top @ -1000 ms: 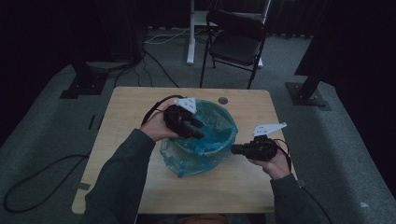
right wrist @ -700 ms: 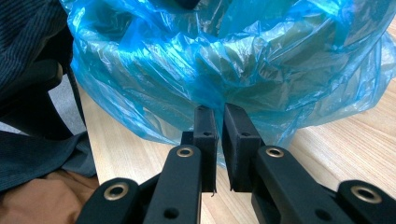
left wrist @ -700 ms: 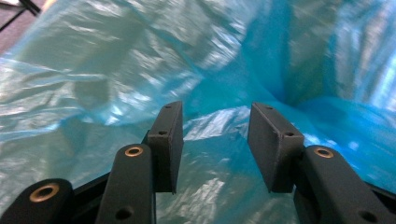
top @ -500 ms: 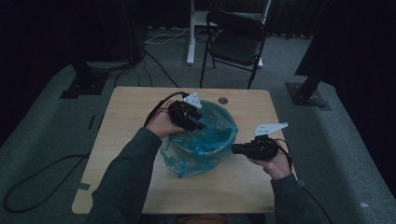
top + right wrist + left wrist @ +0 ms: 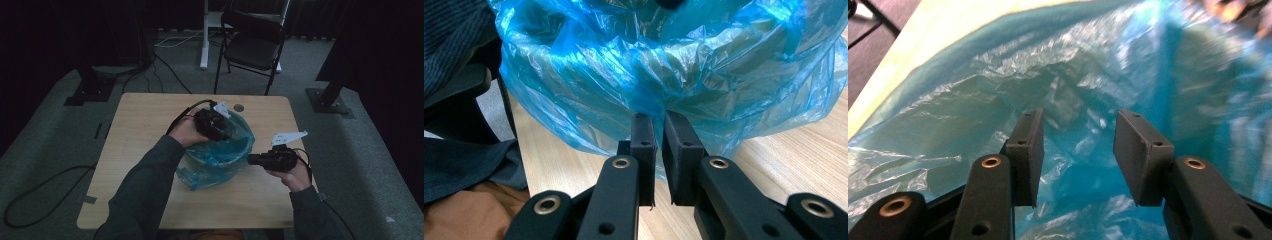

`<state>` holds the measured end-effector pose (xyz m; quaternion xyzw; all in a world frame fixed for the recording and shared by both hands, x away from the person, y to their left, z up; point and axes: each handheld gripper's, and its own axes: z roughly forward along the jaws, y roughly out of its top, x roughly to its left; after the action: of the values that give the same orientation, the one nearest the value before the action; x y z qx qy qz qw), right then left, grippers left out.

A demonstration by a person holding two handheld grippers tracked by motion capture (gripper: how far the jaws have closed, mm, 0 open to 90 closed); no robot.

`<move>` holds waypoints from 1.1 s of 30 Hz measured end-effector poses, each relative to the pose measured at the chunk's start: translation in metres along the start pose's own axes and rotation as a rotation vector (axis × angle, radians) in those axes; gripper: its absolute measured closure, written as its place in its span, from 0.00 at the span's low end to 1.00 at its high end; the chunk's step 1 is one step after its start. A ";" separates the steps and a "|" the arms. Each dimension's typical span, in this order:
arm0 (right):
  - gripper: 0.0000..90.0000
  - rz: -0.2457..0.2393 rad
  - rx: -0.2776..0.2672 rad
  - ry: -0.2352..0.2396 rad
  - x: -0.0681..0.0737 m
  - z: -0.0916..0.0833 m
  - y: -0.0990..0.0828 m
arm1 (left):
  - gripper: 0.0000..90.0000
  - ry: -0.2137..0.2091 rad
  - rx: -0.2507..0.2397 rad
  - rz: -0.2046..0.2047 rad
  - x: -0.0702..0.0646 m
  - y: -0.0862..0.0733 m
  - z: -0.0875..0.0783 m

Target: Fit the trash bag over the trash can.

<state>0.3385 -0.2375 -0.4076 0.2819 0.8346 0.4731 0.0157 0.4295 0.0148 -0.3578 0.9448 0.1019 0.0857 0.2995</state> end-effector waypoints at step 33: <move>0.91 0.000 -0.016 -0.002 0.000 -0.003 0.001 | 0.60 0.147 0.127 0.058 -0.006 0.004 0.013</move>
<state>0.3377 -0.2398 -0.4053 0.2822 0.8308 0.4794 0.0189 0.4270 0.0027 -0.3660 0.9556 0.1017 0.1568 0.2278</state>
